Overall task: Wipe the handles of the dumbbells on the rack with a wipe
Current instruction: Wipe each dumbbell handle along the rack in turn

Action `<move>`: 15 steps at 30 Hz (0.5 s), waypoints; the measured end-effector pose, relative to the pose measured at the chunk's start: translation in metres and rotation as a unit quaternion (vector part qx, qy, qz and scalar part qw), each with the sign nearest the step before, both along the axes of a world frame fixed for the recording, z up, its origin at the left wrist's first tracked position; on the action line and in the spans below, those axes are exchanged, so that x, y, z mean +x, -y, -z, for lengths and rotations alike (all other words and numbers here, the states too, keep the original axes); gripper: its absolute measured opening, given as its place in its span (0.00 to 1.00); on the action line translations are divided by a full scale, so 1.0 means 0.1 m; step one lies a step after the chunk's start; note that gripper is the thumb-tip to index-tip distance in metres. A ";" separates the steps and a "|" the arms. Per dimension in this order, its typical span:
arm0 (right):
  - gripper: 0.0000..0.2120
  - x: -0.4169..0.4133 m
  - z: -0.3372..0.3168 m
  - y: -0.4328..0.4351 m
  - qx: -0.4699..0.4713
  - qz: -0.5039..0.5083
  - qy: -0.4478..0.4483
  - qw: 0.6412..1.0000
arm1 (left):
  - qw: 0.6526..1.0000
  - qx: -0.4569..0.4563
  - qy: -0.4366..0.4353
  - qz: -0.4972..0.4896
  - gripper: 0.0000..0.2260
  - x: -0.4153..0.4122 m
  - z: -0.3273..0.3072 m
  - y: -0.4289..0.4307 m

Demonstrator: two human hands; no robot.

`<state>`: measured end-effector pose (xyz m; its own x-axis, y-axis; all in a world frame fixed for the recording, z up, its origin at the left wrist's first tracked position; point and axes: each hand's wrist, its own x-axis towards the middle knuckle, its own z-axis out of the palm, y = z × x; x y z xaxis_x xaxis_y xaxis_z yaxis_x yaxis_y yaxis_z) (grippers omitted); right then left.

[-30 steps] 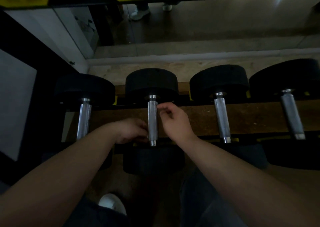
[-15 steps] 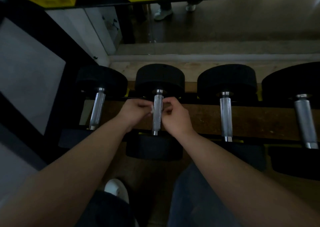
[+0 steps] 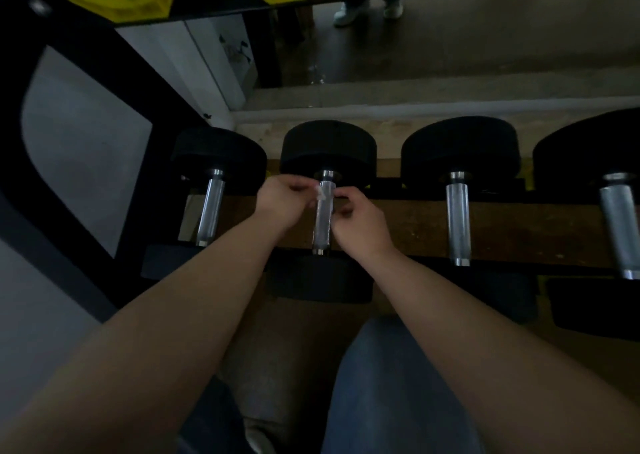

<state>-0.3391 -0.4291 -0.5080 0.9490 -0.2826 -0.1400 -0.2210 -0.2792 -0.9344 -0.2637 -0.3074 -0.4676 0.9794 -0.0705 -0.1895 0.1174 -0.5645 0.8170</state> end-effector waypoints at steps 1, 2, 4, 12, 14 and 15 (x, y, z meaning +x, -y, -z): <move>0.20 -0.02 0.00 0.00 0.012 -0.002 0.004 1.000 | 0.999 0.029 0.000 0.026 0.04 -0.01 -0.01 -0.02; 0.21 -0.03 0.01 -0.01 0.023 -0.006 0.006 1.000 | 0.997 0.059 -0.002 0.056 0.03 -0.04 0.00 -0.07; 0.26 -0.08 0.02 -0.03 0.030 -0.022 0.003 0.999 | 0.983 0.125 -0.018 0.130 0.03 -0.14 0.03 -0.23; 0.21 -0.08 0.02 -0.01 -0.127 -0.039 0.050 0.990 | 0.999 0.021 0.026 0.026 0.04 -0.05 0.07 -0.11; 0.21 -0.03 -0.02 -0.01 -0.175 -0.041 0.069 0.981 | 0.999 0.014 0.017 0.024 0.04 0.04 0.07 -0.03; 0.21 0.00 -0.03 0.00 -0.205 -0.038 0.084 0.974 | 0.999 0.020 0.009 0.038 0.04 0.06 0.07 -0.03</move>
